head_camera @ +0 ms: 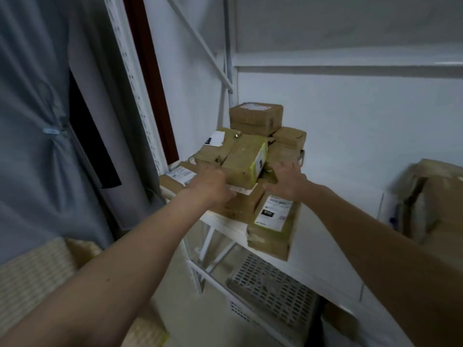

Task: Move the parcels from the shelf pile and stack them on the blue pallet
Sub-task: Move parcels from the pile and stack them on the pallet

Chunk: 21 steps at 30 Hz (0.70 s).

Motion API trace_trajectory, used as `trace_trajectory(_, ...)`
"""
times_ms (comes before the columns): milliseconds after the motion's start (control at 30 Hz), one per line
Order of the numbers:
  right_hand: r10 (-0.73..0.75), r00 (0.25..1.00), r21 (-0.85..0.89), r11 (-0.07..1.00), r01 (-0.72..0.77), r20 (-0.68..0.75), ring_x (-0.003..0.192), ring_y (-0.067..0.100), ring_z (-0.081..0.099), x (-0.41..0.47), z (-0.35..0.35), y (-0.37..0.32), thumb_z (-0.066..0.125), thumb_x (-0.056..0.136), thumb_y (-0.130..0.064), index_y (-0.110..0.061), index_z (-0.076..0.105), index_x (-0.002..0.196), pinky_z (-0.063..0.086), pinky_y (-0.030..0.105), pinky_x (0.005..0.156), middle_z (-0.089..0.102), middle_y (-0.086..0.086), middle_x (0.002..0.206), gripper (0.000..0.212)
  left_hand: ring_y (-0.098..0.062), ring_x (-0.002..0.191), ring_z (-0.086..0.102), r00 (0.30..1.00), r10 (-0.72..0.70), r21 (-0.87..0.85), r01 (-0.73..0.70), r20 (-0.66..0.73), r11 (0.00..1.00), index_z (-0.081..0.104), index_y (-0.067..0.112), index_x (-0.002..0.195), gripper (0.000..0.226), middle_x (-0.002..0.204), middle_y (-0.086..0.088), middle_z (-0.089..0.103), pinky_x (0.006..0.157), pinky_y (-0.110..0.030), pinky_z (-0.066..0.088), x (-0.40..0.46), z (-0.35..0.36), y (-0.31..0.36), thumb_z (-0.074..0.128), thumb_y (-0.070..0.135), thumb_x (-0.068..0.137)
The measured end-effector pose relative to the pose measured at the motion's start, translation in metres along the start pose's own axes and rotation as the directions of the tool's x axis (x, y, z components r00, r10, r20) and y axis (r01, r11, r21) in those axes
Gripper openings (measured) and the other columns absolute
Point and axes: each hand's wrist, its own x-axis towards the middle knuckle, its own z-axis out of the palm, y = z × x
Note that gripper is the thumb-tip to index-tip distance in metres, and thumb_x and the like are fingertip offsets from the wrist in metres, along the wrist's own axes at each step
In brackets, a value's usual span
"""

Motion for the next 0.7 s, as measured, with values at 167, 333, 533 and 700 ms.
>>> trace_trajectory(167, 0.027, 0.998, -0.017, 1.0, -0.027, 0.05, 0.14, 0.037, 0.015, 0.027, 0.026, -0.039, 0.052, 0.092, -0.042, -0.014, 0.025, 0.147, 0.018, 0.047, 0.112, 0.02, 0.014, 0.152, 0.067, -0.027, 0.12, 0.046, 1.0, -0.008, 0.081, 0.006, 0.026, 0.997, 0.047, 0.026, 0.137, 0.055, 0.132, -0.009, 0.049, 0.083, -0.032, 0.042, 0.005, 0.007, -0.062, 0.058, 0.046, 0.087)
trace_trajectory(333, 0.069, 0.996, -0.025, 0.997, -0.068, 0.049, 0.135, 0.036, 0.022, 0.048, 0.033, -0.056, 0.054, 0.091, -0.035, -0.012, 0.036, 0.138, 0.027, 0.051, 0.11, 0.027, 0.015, 0.146, 0.055, -0.03, 0.125, 0.041, 0.998, -0.03, 0.146, 0.021, 0.056, 0.989, 0.044, 0.028, 0.139, 0.056, 0.136, -0.011, 0.047, 0.098, -0.039, 0.034, 0.019, 0.012, -0.096, 0.054, 0.048, 0.088)
trace_trajectory(533, 0.068, 0.994, 0.036, 0.997, -0.066, -0.08, 0.118, 0.033, 0.038, 0.078, 0.033, -0.051, 0.051, 0.091, -0.022, -0.006, 0.047, 0.118, 0.036, 0.041, 0.097, 0.043, 0.017, 0.124, 0.031, -0.028, 0.126, 0.043, 0.996, -0.078, 0.098, 0.073, 0.039, 0.992, 0.048, 0.02, 0.136, 0.057, 0.137, -0.009, 0.047, 0.095, -0.035, 0.038, 0.043, 0.017, -0.105, 0.058, 0.047, 0.087)
trace_trajectory(700, 0.115, 0.972, 0.107, 0.99, -0.094, -0.207, 0.097, 0.034, 0.055, 0.105, 0.018, -0.021, 0.039, 0.085, 0.0, -0.005, 0.051, 0.083, 0.044, 0.039, 0.083, 0.056, 0.018, 0.097, 0.012, -0.025, 0.108, 0.056, 0.989, -0.014, -0.072, 0.004, -0.146, 0.997, 0.06, 0.021, 0.121, 0.04, 0.121, -0.007, 0.057, 0.08, -0.033, 0.046, 0.075, 0.002, -0.085, 0.063, 0.039, 0.086)
